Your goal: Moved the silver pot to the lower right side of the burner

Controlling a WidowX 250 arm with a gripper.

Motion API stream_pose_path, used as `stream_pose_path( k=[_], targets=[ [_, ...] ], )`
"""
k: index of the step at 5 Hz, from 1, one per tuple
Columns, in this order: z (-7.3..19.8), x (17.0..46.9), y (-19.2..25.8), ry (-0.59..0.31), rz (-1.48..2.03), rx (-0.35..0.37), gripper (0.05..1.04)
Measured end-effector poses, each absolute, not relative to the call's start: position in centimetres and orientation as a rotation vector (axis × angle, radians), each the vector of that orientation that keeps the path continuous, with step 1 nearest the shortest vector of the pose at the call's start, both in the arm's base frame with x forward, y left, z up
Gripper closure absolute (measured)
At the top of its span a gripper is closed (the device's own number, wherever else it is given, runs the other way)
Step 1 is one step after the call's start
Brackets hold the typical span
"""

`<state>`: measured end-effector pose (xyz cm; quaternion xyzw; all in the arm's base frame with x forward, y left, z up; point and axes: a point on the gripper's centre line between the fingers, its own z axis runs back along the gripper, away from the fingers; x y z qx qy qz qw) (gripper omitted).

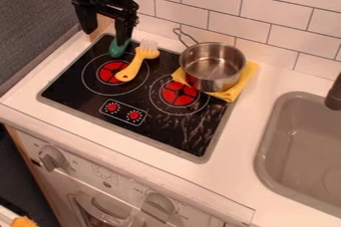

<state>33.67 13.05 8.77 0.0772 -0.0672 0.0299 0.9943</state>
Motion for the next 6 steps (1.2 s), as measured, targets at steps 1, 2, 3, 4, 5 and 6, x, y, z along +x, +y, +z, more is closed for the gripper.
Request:
stream_pose_path(
  k=[1, 2, 3, 4, 5, 6],
  targets=[
    [7.6, 33.7, 12.4, -0.106, 0.049, 0.132, 0.083],
    [7.8, 35.3, 7.5, -0.133, -0.092, 0.08, 0.083],
    [8.8, 36.2, 1.8, -0.169, -0.26, 0.066, 0.083],
    [9.9, 37.1, -2.7, -0.217, -0.396, 0.018, 0.083],
    [8.1, 38.2, -7.4, -0.176, -0.514, -0.007, 0.083],
    [6.4, 39.1, -8.3, -0.146, -0.532, -0.016, 0.083]
  ],
)
